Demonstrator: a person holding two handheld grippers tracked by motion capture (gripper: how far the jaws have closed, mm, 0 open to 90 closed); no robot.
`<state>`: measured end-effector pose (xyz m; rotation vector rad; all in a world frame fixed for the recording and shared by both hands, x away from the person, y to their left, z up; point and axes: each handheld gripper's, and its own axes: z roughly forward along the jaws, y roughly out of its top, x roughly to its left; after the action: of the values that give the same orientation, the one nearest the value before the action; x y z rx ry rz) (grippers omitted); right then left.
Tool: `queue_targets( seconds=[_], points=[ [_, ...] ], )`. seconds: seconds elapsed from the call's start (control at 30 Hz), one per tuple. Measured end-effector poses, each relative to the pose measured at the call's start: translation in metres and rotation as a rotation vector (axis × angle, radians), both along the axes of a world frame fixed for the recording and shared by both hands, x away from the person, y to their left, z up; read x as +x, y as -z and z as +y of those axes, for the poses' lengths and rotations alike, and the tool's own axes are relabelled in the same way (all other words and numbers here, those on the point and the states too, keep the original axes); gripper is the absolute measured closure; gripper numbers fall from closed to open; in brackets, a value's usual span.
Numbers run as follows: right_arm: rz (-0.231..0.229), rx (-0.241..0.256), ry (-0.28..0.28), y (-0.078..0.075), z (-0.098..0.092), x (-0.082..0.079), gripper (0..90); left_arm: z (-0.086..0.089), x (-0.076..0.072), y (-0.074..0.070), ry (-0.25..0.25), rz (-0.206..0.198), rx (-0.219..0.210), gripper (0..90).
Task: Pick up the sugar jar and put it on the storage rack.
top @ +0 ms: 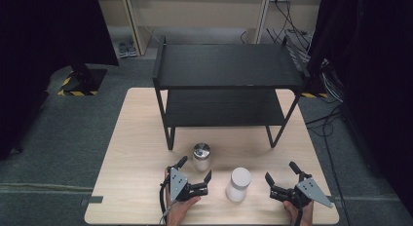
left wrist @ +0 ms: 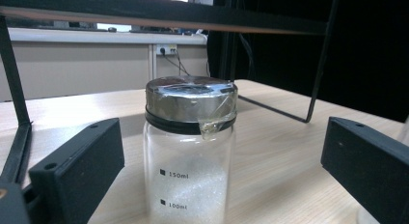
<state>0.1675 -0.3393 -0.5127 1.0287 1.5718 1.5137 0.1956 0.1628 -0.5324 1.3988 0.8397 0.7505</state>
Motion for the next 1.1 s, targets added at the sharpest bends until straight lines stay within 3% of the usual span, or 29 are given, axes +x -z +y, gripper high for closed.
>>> queue_targets(
  seconds=[0.17, 0.23, 0.53, 0.77, 0.9, 1.1],
  points=[
    [0.002, 0.002, -0.002, 0.0, -0.001, 0.0, 0.4, 0.002, 0.004, -0.001, -0.012, 0.033, -0.03, 5.3],
    [0.003, 0.002, -0.002, 0.0, 0.0, 0.0, 0.4, 0.002, 0.006, -0.006, -0.013, 0.042, -0.005, 5.3],
    [0.008, 0.006, -0.002, 0.0, -0.001, 0.0, 0.6, 0.001, 0.023, -0.017, 0.002, 0.071, 0.025, 8.5],
    [0.01, 0.008, -0.007, 0.0, -0.002, 0.001, 0.8, -0.008, 0.035, -0.022, -0.022, 0.089, 0.081, 13.1],
    [0.016, 0.009, -0.009, -0.001, -0.002, 0.001, 1.3, -0.007, 0.039, -0.023, -0.018, 0.113, 0.093, 16.4],
    [0.017, 0.008, -0.011, -0.001, -0.001, 0.001, 1.4, -0.007, 0.043, -0.025, -0.006, 0.114, 0.106, 21.5]
  ],
)
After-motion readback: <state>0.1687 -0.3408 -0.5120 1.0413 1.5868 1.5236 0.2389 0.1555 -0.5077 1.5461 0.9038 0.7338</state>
